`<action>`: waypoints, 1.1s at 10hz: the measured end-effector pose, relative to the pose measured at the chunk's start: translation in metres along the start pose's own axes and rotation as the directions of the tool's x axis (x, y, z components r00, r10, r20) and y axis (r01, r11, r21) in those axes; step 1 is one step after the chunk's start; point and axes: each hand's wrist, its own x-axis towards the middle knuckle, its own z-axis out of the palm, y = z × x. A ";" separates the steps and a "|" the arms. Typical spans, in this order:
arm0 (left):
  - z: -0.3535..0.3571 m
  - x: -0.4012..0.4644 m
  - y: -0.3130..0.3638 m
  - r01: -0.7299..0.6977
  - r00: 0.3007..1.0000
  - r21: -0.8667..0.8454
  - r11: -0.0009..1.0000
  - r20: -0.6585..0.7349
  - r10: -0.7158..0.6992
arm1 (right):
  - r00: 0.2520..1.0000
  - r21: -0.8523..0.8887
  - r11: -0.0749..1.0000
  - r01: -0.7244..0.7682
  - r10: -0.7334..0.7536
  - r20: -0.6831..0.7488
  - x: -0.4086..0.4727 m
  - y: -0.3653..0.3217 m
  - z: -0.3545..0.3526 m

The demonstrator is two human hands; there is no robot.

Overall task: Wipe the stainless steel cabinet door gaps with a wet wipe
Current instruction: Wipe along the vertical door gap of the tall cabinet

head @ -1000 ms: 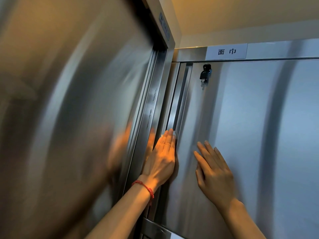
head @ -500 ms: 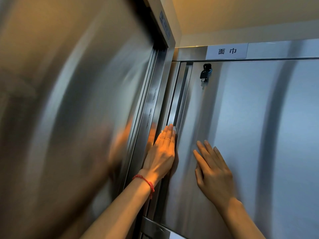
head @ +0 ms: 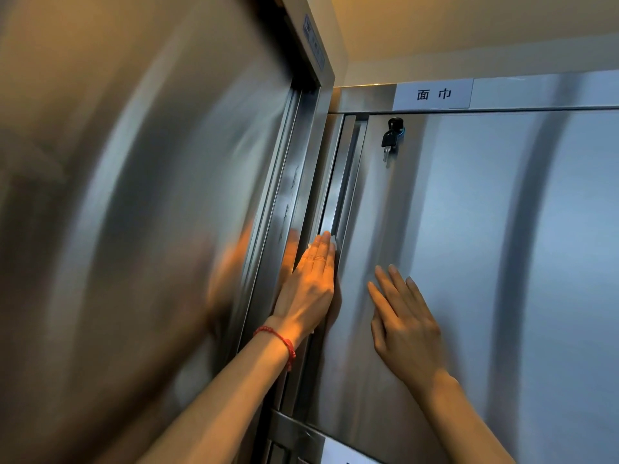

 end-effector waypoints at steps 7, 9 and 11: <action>-0.027 0.000 0.015 0.000 0.997 0.112 0.994 0.071 -0.008 | 1.000 -0.008 1.000 -0.002 0.003 0.025 0.001 -0.002 -0.005; -0.031 0.015 0.016 -0.092 0.995 0.214 0.973 0.048 0.083 | 1.000 0.002 1.000 -0.012 0.012 0.022 0.000 -0.001 -0.002; -0.031 0.013 0.016 -0.101 0.995 0.320 0.942 0.048 0.091 | 1.000 0.005 1.000 -0.011 0.011 0.022 -0.001 0.000 -0.001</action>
